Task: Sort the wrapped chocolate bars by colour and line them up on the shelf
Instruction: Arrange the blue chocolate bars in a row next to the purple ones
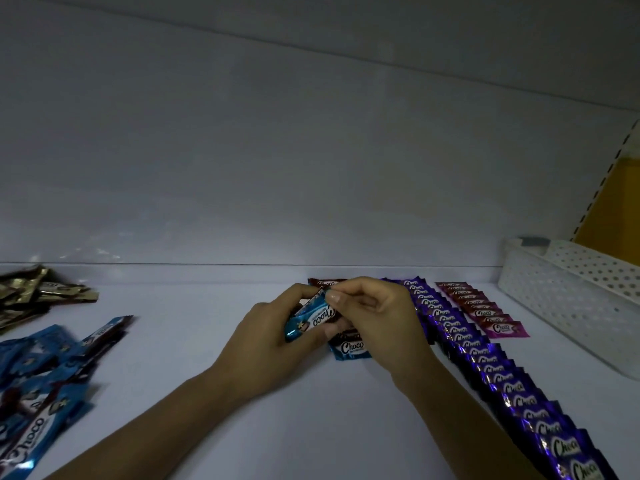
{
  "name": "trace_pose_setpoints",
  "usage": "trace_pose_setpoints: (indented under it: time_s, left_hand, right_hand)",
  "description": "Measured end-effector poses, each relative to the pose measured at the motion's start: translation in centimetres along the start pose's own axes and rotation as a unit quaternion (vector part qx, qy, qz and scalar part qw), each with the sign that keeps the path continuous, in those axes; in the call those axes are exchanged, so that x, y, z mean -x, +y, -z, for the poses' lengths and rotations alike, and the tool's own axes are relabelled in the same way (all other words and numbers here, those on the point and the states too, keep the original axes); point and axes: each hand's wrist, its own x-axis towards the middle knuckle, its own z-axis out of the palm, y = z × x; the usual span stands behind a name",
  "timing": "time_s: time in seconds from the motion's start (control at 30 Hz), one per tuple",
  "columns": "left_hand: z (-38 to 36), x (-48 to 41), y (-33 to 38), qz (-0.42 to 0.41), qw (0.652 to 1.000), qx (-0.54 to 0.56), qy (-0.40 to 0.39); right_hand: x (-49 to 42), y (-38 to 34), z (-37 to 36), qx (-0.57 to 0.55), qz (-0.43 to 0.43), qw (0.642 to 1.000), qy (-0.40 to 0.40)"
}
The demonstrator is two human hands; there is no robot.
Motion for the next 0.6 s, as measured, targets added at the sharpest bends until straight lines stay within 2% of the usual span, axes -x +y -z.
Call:
trace_pose_setpoints:
  time_s: [0.07, 0.23, 0.4, 0.6]
  left_hand:
    - [0.14, 0.09, 0.06, 0.011, 1.000, 0.018, 0.005]
    - [0.20, -0.34, 0.39, 0.090, 0.984, 0.152, 0.037]
    - [0.74, -0.59, 0.48, 0.106, 0.969, 0.218, 0.053]
    - [0.81, -0.78, 0.64, 0.148, 0.937, 0.310, 0.061]
  right_hand:
    - [0.03, -0.03, 0.03, -0.004, -0.012, 1.000, 0.015]
    - [0.03, -0.25, 0.19, -0.010, -0.022, 0.999, 0.026]
    - [0.01, -0.46, 0.06, -0.033, -0.066, 0.997, -0.022]
    - [-0.18, -0.46, 0.83, -0.065, -0.086, 0.994, -0.011]
